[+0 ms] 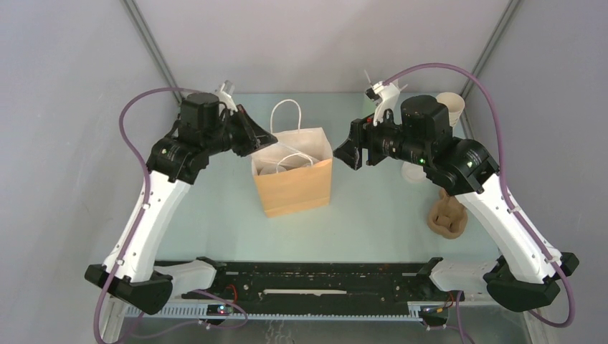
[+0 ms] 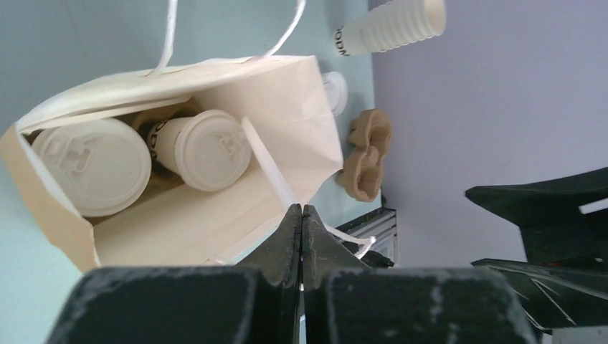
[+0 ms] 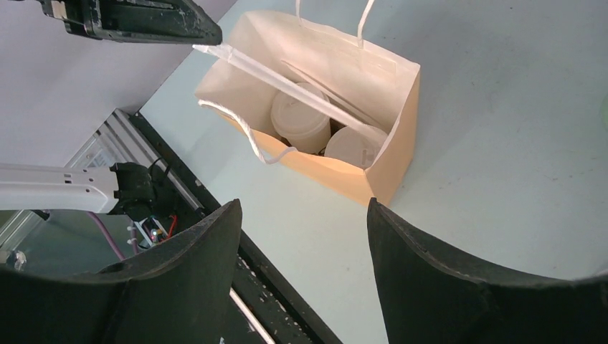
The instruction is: Pack the takeout coffee
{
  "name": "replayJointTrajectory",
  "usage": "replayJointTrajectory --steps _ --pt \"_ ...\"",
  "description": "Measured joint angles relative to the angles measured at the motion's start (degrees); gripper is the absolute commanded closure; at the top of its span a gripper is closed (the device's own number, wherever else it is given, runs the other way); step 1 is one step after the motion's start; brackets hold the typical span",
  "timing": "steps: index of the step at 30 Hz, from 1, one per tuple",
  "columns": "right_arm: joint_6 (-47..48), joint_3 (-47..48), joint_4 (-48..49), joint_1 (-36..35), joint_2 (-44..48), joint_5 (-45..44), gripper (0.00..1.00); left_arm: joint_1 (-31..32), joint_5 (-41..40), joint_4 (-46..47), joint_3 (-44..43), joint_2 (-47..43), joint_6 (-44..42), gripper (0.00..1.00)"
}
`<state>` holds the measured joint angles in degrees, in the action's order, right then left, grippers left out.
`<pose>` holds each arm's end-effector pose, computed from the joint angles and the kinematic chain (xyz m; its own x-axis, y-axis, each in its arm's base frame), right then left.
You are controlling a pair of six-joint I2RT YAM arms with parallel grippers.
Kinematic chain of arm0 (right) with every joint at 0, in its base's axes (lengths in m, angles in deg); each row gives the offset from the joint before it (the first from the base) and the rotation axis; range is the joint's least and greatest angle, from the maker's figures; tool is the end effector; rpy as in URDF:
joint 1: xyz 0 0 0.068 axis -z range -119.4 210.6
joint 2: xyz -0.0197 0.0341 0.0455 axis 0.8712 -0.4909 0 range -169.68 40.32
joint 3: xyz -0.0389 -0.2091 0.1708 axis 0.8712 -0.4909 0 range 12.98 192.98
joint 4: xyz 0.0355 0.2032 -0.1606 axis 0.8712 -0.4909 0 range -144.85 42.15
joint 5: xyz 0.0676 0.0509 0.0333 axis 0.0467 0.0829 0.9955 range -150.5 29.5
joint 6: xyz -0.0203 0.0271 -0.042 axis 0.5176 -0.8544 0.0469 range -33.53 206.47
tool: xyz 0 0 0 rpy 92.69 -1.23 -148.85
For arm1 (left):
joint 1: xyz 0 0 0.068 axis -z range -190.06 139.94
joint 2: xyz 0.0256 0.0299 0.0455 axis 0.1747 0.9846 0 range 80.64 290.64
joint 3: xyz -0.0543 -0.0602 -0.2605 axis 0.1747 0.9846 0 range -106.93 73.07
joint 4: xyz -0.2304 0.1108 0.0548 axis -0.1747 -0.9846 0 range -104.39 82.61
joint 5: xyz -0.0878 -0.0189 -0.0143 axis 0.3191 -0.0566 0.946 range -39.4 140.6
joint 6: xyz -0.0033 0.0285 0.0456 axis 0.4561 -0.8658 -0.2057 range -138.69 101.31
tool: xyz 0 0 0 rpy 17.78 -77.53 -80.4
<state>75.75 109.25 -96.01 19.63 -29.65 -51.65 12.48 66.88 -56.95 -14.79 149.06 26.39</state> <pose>0.1656 0.1511 0.4831 -0.4170 -0.1186 -0.9011 -0.6901 0.6866 0.2290 0.2064 -0.0964 0.4428 -0.7464 -0.4262 -0.5111 0.0896 0.6967 -0.7117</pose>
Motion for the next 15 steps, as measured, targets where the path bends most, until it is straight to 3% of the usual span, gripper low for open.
replayJointTrajectory --steps 7,9,10,12,15 --pt "0.11 0.00 0.07 0.02 0.00 0.04 0.27 -0.59 2.95 6.10 3.72 -0.31 0.35 0.96" --pt "0.11 0.00 0.13 0.02 0.00 0.07 0.27 -0.61 1.68 5.14 5.35 -0.31 -1.31 0.83" --pt "0.11 0.00 0.15 0.02 0.00 0.07 0.27 -0.59 0.48 3.58 5.75 -0.26 -2.78 0.64" --pt "0.09 0.00 0.35 0.02 0.00 0.11 0.27 -0.61 -2.75 -0.68 5.66 -0.13 -6.36 0.44" --pt "0.07 0.00 0.66 0.02 -0.02 0.31 0.27 -0.61 -8.81 -7.37 3.80 -0.15 -10.47 0.32"
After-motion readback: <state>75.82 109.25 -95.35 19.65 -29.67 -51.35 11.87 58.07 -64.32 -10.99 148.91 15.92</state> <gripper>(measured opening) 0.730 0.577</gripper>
